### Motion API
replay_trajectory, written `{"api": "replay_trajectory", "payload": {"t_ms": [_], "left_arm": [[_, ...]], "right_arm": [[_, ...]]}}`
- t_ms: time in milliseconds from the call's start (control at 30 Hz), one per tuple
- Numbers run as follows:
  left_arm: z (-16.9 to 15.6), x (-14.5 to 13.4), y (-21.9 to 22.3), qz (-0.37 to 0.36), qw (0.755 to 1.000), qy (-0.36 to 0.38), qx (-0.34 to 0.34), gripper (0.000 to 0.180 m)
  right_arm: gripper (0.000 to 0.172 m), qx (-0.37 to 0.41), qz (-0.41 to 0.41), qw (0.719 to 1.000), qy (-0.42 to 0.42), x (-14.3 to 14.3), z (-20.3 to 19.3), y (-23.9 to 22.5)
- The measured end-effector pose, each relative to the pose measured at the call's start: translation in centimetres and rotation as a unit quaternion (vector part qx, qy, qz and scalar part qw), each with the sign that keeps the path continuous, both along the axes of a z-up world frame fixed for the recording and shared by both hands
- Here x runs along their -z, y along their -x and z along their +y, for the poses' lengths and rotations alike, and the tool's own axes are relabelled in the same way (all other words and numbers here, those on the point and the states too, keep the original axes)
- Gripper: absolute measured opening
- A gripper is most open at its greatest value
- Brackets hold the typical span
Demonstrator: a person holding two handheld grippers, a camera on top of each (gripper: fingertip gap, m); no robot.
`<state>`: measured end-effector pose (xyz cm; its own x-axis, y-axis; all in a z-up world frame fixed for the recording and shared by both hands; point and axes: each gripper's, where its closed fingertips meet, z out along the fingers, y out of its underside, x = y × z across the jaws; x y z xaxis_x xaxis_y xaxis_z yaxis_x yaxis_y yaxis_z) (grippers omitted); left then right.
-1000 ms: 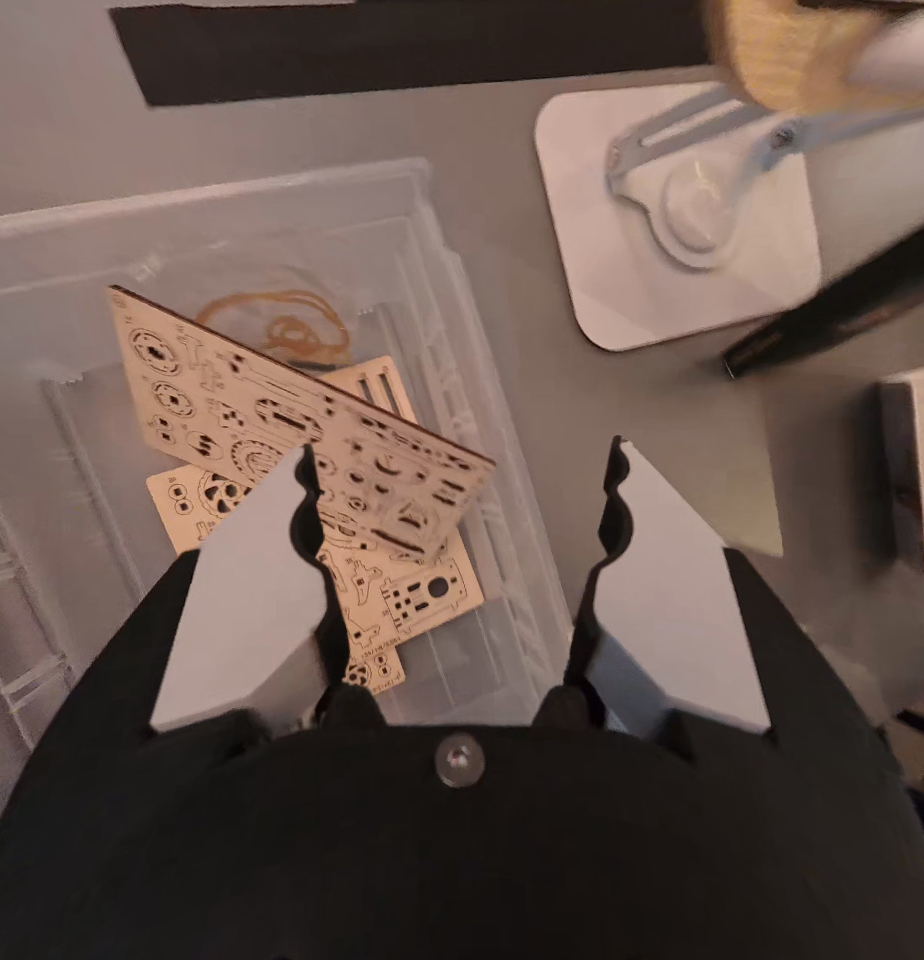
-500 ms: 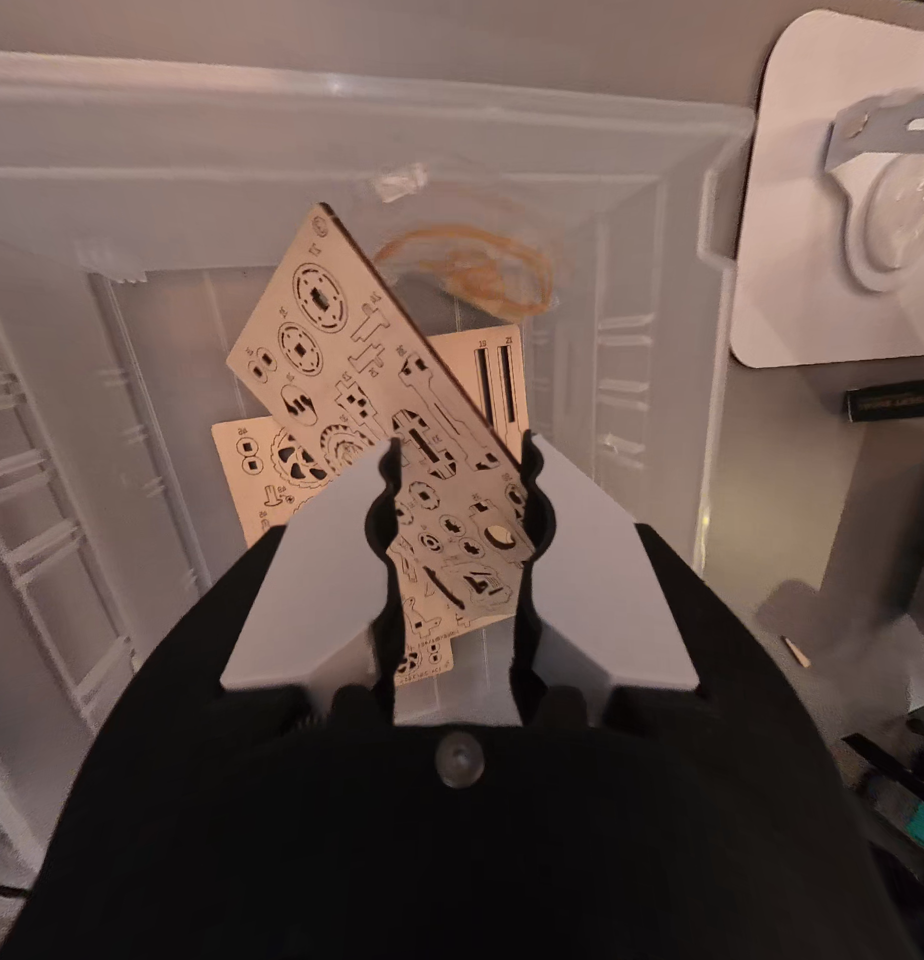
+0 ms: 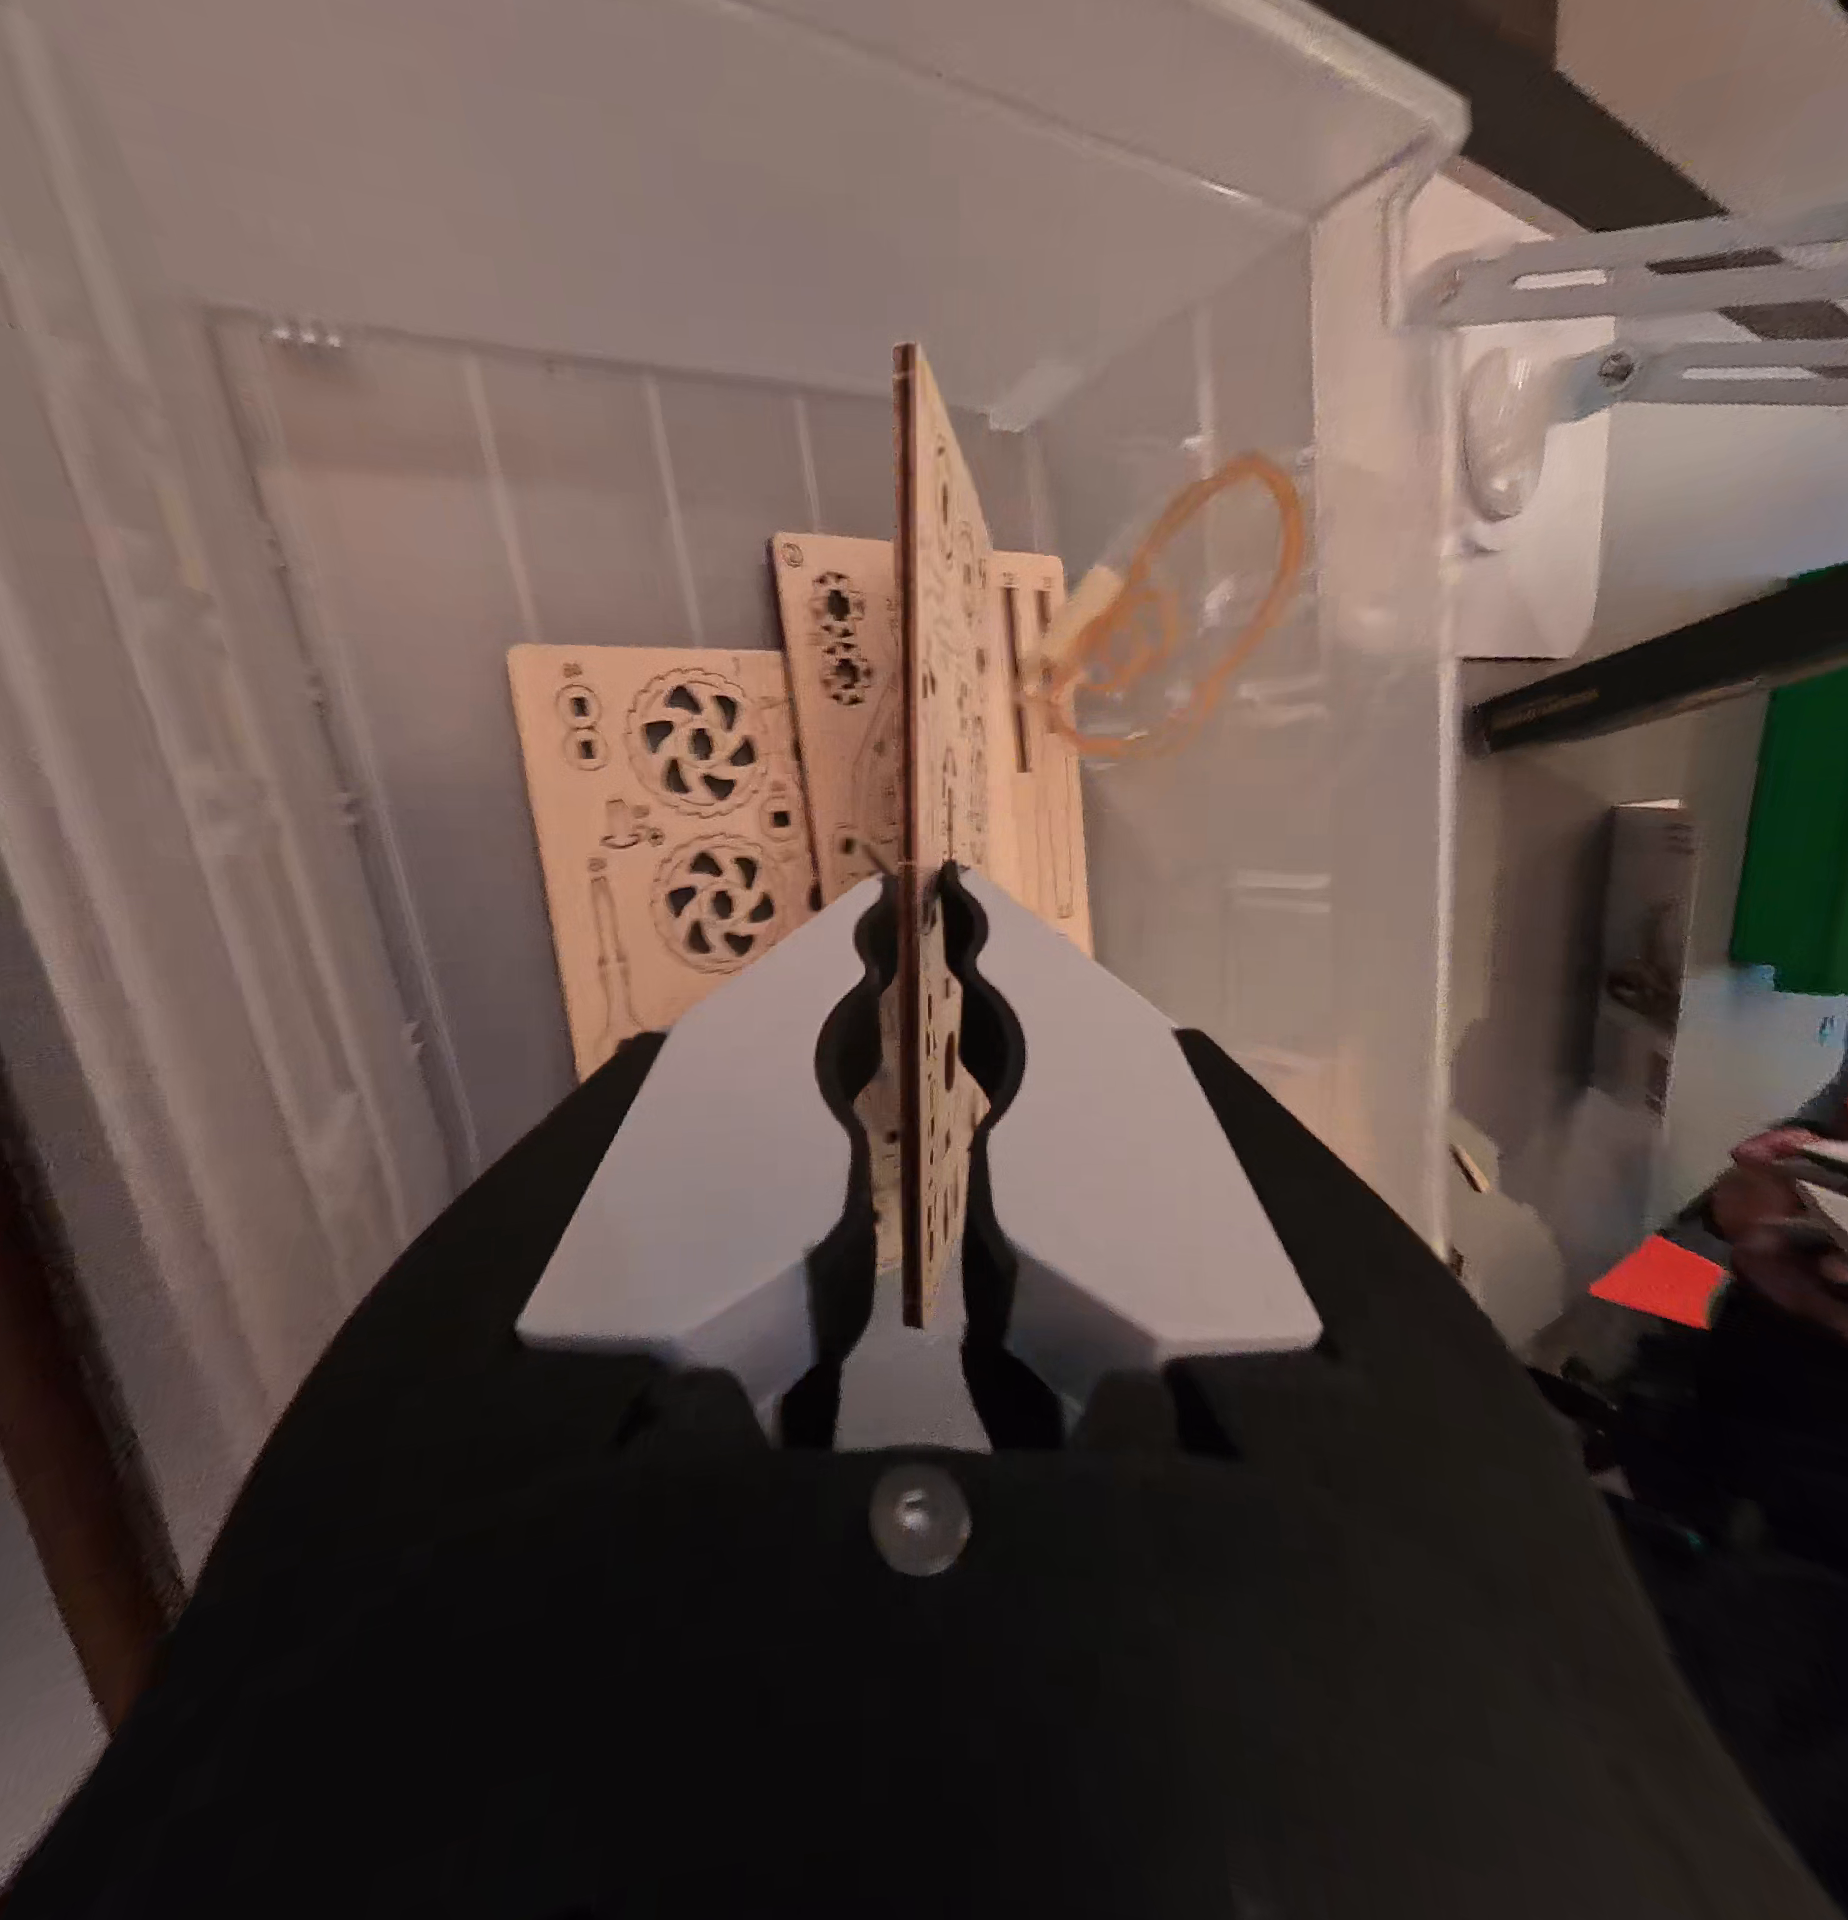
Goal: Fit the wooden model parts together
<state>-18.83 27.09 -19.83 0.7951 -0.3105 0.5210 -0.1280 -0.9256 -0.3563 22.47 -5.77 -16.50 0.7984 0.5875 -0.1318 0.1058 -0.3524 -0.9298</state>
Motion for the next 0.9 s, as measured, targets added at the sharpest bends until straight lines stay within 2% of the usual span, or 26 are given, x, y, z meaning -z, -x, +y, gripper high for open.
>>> {"api": "replay_trajectory", "payload": {"t_ms": [33, 100, 167, 233, 400, 467, 500, 533, 567, 633, 733, 800, 833, 900], "left_arm": [[0.1, 0.6, 1.0, 0.034, 0.999, -0.006, -0.007, 0.009], [0.1, 1.4, 2.3, 0.088, 0.996, -0.018, -0.003, 0.033], [0.2, 0.4, 1.7, 0.061, 0.997, -0.036, -0.003, 0.047], [0.4, -0.5, 2.4, 0.077, 0.995, -0.065, -0.007, 0.051], [-0.6, -2.9, 2.9, 0.105, 0.987, -0.123, 0.014, 0.054], [-1.2, -4.6, 2.1, 0.084, 0.983, -0.159, 0.026, 0.055], [-1.7, -5.7, 1.2, 0.057, 0.982, -0.178, 0.038, 0.052], [-2.5, -7.4, -0.1, 0.016, 0.976, -0.207, 0.063, 0.033], [-3.6, -9.6, -1.5, -0.035, 0.966, -0.242, 0.085, 0.02], [-6.0, -14.2, -3.8, -0.141, 0.936, -0.3, 0.114, 0.01], [-10.4, -19.2, -7.0, -0.248, 0.888, -0.35, 0.166, 0.011], [-13.6, -21.1, -9.7, -0.302, 0.86, -0.356, 0.205, 0.022], [-15.8, -22.3, -11.2, -0.337, 0.837, -0.36, 0.237, 0.036], [-21.3, -25.1, -14.1, -0.448, 0.767, -0.343, 0.305, 0.062]], "right_arm": [[0.011, 0.0, -0.003, 1.0, 0.0, 0.0, 0.0, 0.0], [0.012, 0.001, -0.006, 1.0, 0.0, 0.0, -0.1, -0.2], [0.012, 0.004, -0.005, 1.0, -0.001, -0.1, -0.1, -0.4], [0.012, 0.008, -0.005, 1.0, -0.002, -0.1, 0.0, -0.6], [0.013, 0.02, -0.008, 1.0, -0.015, -0.2, 0.2, -1.4], [0.015, 0.034, -0.015, 0.999, -0.029, -0.5, 0.5, -2.1], [0.015, 0.042, -0.018, 0.998, -0.038, -0.6, 0.7, -2.5], [0.016, 0.05, -0.02, 0.998, -0.045, -0.7, 0.9, -2.8], [0.017, 0.055, -0.021, 0.997, -0.048, -0.7, 1.0, -3.2], [0.018, 0.062, -0.028, 0.997, -0.046, -0.4, 1.1, -3.7], [0.018, 0.068, -0.048, 0.996, -0.042, 0.2, 1.2, -4.3], [0.018, 0.07, -0.061, 0.995, -0.042, 0.5, 1.4, -4.7], [0.018, 0.071, -0.067, 0.994, -0.041, 0.6, 1.6, -4.9], [0.017, 0.077, -0.075, 0.993, -0.038, 0.9, 1.9, -5.5]]}}
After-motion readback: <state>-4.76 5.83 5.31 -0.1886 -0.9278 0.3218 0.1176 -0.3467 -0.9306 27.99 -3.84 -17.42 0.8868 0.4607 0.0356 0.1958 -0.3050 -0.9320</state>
